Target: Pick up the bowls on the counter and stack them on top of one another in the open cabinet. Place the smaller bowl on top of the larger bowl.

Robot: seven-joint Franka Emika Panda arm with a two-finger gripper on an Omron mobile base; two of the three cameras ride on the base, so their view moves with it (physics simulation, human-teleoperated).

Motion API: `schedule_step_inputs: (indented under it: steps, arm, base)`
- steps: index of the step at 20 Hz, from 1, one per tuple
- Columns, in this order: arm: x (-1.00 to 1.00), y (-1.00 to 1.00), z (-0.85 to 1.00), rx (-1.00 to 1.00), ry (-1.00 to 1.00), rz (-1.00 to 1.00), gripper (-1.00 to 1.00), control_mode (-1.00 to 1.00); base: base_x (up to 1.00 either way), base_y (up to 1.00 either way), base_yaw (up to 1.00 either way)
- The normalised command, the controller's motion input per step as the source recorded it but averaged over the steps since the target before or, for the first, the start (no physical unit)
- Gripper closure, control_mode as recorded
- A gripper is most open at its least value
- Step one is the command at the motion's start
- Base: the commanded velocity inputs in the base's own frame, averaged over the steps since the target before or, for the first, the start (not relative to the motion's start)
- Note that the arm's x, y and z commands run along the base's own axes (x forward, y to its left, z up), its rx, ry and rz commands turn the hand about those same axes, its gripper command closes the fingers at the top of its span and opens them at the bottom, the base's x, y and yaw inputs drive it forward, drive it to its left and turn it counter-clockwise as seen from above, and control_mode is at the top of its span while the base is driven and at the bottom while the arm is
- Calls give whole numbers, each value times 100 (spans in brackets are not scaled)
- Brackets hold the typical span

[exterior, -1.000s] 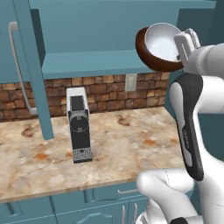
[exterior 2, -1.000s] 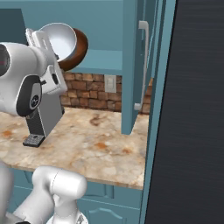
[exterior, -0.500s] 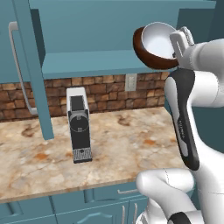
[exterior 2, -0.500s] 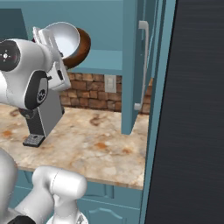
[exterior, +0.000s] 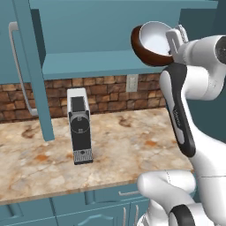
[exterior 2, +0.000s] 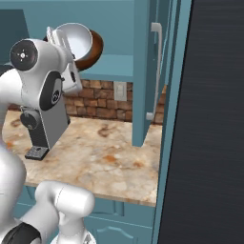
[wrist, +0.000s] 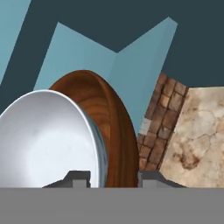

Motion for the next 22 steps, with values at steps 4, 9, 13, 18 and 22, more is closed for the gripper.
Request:
schedule_step_inputs:
  steps: [4,9,13,18,22]
  arm:
    - [45,0,0,1,1,0,100,-100]
    - [41,0,0,0,4,0,100,-100]
    - [40,0,-1,0,3,0,100,-100]
    - [37,0,-3,0,2,0,100,-100]
    - [30,0,-10,0,2,0,100,-100]
  base:
    - [0,0,0]
    - [0,0,0]
    - [0,0,0]
    - [0,0,0]
    - [0,0,0]
